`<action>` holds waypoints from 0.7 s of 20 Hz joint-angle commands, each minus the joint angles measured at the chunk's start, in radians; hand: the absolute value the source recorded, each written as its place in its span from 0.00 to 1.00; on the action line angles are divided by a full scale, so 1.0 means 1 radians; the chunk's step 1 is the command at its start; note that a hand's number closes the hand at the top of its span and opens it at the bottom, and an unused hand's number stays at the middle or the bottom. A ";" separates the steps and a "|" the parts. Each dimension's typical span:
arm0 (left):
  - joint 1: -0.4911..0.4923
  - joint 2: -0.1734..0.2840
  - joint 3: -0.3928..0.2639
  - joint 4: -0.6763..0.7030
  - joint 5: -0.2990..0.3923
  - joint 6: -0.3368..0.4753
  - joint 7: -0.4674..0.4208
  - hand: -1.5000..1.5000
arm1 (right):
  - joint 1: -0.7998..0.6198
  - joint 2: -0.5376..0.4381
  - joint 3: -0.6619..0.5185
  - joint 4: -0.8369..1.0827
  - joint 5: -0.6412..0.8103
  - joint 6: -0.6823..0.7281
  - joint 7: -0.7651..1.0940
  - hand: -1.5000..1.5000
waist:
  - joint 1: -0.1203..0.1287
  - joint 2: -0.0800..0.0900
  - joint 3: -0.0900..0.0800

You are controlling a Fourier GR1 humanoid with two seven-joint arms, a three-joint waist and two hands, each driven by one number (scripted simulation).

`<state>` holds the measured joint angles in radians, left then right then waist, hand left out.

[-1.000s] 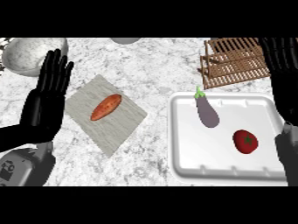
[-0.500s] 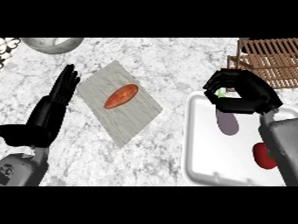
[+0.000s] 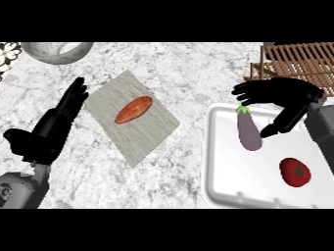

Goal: Pick the eggplant from the tray and place it in the tiered shelf

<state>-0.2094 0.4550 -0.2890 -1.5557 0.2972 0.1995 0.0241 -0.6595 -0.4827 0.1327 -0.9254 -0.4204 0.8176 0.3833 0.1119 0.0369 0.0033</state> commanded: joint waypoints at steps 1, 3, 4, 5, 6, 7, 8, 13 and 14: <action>-0.026 0.006 0.017 0.030 0.004 -0.008 0.026 0.50 | -0.133 -0.064 -0.003 0.185 -0.022 0.231 0.002 0.00 | -0.020 -0.003 0.000; 0.003 0.011 0.012 0.019 -0.007 -0.015 0.000 0.50 | -0.240 -0.057 0.011 0.228 0.011 0.248 0.018 0.00 | -0.009 -0.006 -0.001; 0.015 0.004 0.007 0.002 0.000 -0.015 0.008 0.50 | -0.247 -0.092 0.019 0.244 0.037 0.291 0.004 0.00 | -0.012 -0.007 -0.001; -0.012 -0.018 -0.004 -0.008 -0.008 0.007 0.027 0.50 | -0.298 -0.082 0.034 0.245 0.055 0.289 0.013 0.00 | -0.009 -0.007 -0.001; -0.017 0.019 0.026 0.009 0.009 -0.021 0.036 0.50 | -0.305 -0.075 0.057 0.239 0.085 0.314 -0.008 0.00 | -0.007 -0.004 0.000; -0.006 0.013 0.018 0.016 0.002 -0.022 0.024 0.50 | -0.315 -0.066 0.081 0.238 0.120 0.319 -0.021 0.00 | -0.003 -0.002 0.000; -0.003 0.015 0.022 0.004 0.001 -0.018 0.028 0.50 | -0.324 -0.066 0.092 0.240 0.134 0.355 -0.046 0.00 | -0.012 -0.006 0.000; 0.013 0.028 0.017 -0.082 0.008 -0.006 0.116 0.50 | -0.428 -0.001 0.144 0.345 0.198 0.387 -0.054 0.00 | -0.013 -0.015 -0.001; -0.009 0.020 0.048 -0.008 -0.004 -0.007 0.058 0.50 | -0.408 0.021 0.158 0.358 0.238 0.375 -0.097 0.00 | -0.030 -0.009 -0.001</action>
<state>-0.2158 0.4744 -0.2613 -1.5779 0.2989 0.1893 0.0876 -1.0188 -0.4976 0.2558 -0.6305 -0.2499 1.1078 0.3178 0.0948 0.0278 0.0027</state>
